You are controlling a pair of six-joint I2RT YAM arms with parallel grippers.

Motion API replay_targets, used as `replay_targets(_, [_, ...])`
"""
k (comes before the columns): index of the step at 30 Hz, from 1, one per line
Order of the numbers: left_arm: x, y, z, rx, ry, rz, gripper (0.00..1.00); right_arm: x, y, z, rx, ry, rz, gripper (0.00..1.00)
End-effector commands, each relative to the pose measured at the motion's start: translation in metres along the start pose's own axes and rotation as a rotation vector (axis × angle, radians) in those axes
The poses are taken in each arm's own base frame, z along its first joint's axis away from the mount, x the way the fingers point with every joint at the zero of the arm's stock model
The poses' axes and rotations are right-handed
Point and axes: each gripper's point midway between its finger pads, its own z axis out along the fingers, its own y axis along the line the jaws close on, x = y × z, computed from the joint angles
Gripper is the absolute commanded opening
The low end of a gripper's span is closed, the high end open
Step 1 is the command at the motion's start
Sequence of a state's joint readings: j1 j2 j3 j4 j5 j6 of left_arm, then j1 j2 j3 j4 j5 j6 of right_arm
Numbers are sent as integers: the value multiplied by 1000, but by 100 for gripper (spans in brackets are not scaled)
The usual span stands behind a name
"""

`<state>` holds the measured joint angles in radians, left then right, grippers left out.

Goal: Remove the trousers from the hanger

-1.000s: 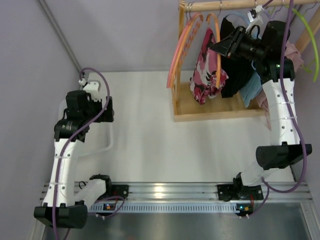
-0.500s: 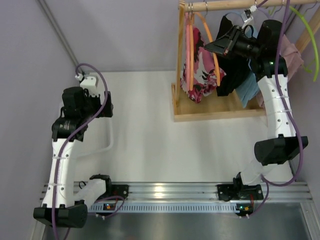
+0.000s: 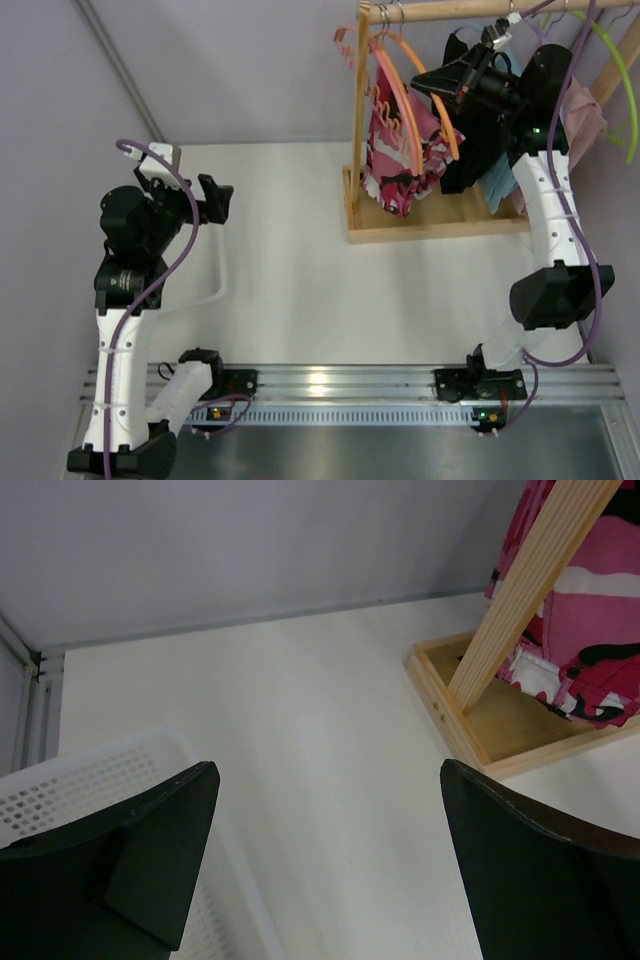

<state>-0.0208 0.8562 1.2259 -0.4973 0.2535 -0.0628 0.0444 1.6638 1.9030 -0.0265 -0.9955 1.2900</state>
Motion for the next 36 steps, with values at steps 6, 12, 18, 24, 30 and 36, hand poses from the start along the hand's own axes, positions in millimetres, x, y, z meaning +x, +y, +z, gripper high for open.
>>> replay_targets(6, [-35, -16, 8, 94, -146, 25, 99, -20, 127, -46, -265, -193, -309, 0])
replay_targets(12, [-34, -17, 10, 107, -147, 31, 99, -23, 136, -54, -274, -217, -288, 0])
replay_targets(18, [-36, -21, 12, 133, -156, 62, 99, -18, 156, -63, -287, -239, -286, 0])
replay_targets(24, [-40, -25, 19, 178, -168, 98, 99, -11, 171, -79, -296, -278, -296, 0])
replay_targets(30, [-39, -38, 30, 274, -171, 201, 98, 9, 160, -89, -281, -278, -265, 0])
replay_targets(36, [-39, -59, 43, 350, -175, 310, 98, 28, 135, -98, -232, -291, -216, 0])
